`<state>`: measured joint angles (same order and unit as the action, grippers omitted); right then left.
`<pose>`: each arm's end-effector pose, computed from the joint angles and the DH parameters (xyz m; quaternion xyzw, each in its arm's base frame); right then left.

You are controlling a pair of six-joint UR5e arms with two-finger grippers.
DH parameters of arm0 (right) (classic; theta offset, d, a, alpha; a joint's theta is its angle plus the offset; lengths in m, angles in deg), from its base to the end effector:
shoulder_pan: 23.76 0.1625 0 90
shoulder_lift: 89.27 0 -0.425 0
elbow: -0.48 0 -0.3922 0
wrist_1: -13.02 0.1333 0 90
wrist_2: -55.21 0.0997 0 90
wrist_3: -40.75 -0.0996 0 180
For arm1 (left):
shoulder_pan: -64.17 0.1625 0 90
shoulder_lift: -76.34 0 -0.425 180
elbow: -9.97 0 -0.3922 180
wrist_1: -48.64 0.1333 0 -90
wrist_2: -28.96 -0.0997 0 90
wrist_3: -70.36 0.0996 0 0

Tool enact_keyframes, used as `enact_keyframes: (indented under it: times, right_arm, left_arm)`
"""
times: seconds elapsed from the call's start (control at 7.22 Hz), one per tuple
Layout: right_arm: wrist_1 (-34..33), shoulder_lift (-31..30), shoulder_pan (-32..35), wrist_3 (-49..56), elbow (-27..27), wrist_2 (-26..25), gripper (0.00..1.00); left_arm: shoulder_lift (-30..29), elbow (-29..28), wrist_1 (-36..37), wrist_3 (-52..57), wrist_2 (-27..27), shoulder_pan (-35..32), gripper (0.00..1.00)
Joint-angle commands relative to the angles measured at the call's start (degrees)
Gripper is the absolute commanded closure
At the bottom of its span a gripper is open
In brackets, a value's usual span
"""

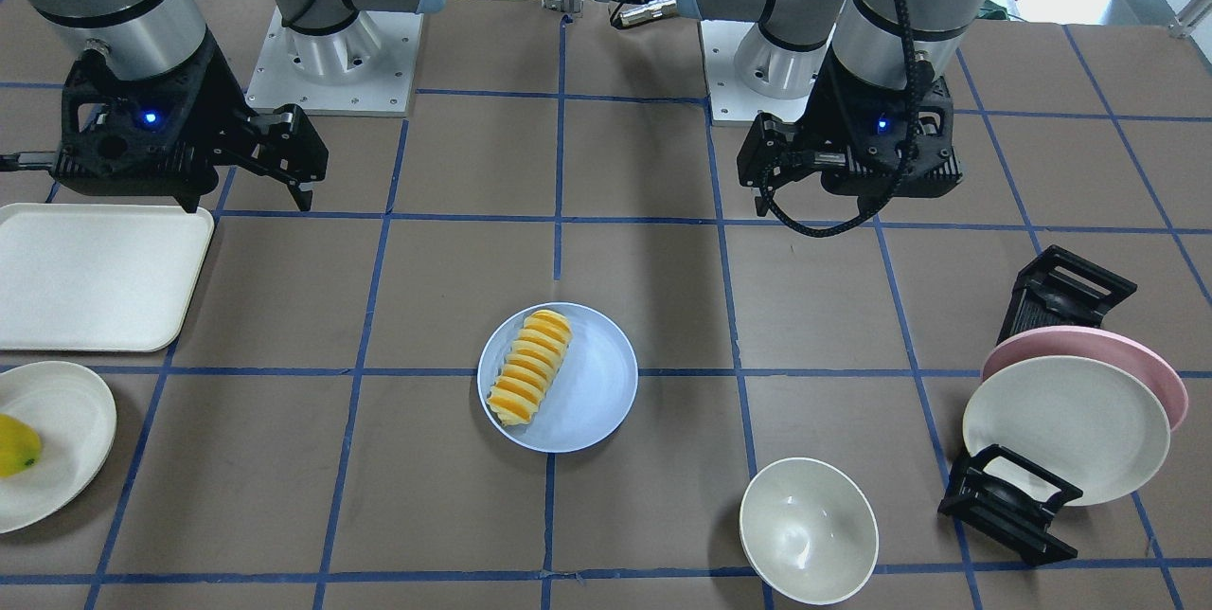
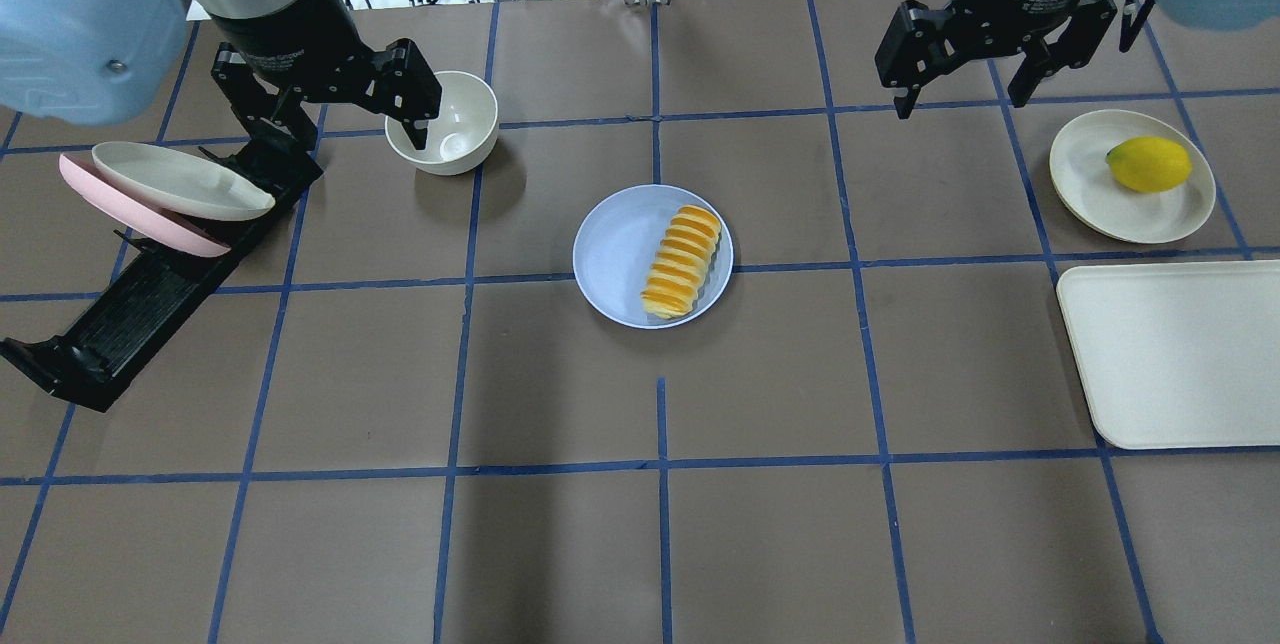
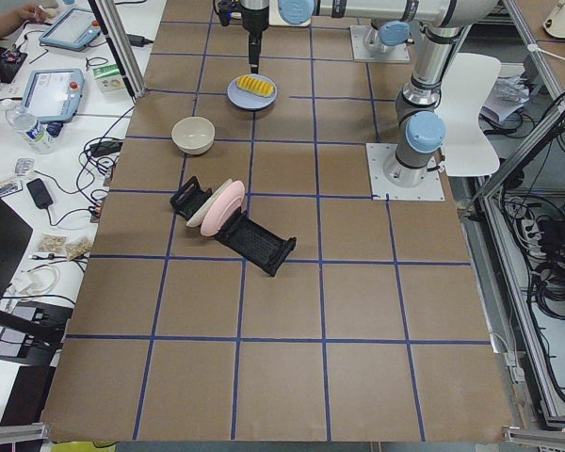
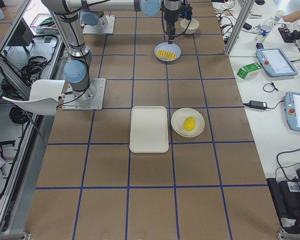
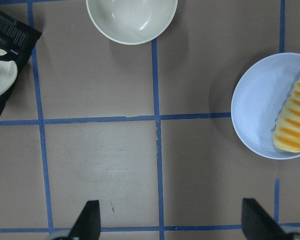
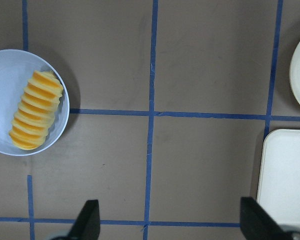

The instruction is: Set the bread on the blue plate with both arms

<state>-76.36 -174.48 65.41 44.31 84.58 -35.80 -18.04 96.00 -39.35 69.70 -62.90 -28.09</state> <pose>0.1239 -0.5300 0.4949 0.0238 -0.9997 0.0039 0.0090 -0.1508 -0.5215 0.4867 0.0137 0.9997 -0.0144 0.0159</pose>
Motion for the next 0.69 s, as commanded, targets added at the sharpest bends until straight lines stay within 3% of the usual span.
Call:
enact_keyframes:
  times: [0.0, 0.55]
  right_arm:
    - [-0.01, 0.13, -0.05, 0.56, 0.27, 0.56, 0.00]
    - [-0.01, 0.22, -0.32, 0.40, 0.36, 0.65, 0.00]
  left_arm:
    - [-0.01, 0.02, 0.02, -0.05, 0.01, 0.15, 0.00]
    - [0.08, -0.33, 0.02, -0.05, 1.59, 0.24, 0.00]
